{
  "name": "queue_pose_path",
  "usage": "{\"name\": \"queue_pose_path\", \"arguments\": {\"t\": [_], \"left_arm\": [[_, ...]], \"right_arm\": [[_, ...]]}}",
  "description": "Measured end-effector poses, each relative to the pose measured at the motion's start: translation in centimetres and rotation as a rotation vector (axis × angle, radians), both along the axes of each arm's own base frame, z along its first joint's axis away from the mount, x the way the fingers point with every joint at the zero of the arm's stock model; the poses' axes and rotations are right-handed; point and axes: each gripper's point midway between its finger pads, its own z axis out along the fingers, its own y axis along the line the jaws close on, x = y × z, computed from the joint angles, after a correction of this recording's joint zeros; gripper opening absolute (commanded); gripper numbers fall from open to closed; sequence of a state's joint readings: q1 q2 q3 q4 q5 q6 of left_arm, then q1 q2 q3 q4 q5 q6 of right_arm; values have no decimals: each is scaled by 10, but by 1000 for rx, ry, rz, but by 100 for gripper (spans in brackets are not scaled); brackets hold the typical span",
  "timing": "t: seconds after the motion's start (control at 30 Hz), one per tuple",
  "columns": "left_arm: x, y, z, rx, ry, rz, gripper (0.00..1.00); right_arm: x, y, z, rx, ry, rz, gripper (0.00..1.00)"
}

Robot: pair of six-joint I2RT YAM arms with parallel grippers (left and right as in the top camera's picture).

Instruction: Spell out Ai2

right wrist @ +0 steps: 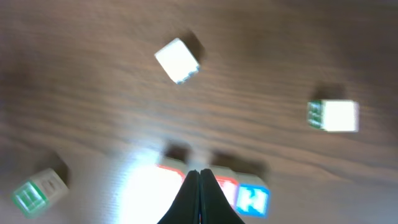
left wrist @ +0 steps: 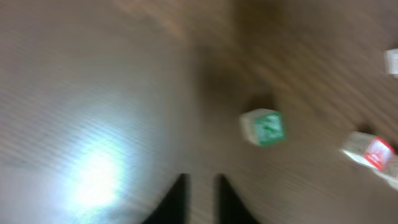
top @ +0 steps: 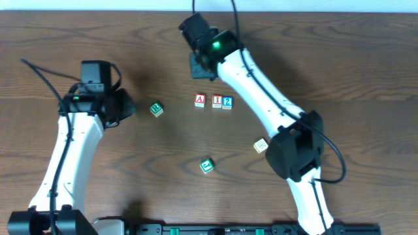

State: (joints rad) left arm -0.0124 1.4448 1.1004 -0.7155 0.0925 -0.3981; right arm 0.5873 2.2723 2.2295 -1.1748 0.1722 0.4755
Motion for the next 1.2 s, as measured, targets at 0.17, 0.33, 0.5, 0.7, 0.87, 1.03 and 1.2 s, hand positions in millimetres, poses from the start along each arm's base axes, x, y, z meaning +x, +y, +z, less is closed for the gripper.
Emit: {"name": "queue_pose_path", "arguments": {"t": [0.17, 0.33, 0.5, 0.7, 0.87, 1.03, 1.2], "left_arm": [[16, -56, -2, -84, -49, -154, 6], [27, -103, -40, -184, 11, -269, 5], [40, -122, -58, -266, 7, -313, 6], [54, -134, -56, -319, -51, -346, 5], [60, -139, -62, -340, -56, -353, 6], [71, -144, -81, -367, -14, -356, 6], [81, -149, -88, -386, 9, -358, 6]], "right_arm": [[-11, -50, 4, 20, 144, 3, 1], [-7, -114, 17, 97, 216, -26, 1], [-8, -128, 26, 219, 199, 57, 2], [-26, -101, -17, 439, 276, 201, 1], [-51, -93, -57, 540, 363, 221, 2], [-61, -95, -73, 573, 390, 215, 1], [-65, -98, -88, 588, 395, 203, 2]]}}
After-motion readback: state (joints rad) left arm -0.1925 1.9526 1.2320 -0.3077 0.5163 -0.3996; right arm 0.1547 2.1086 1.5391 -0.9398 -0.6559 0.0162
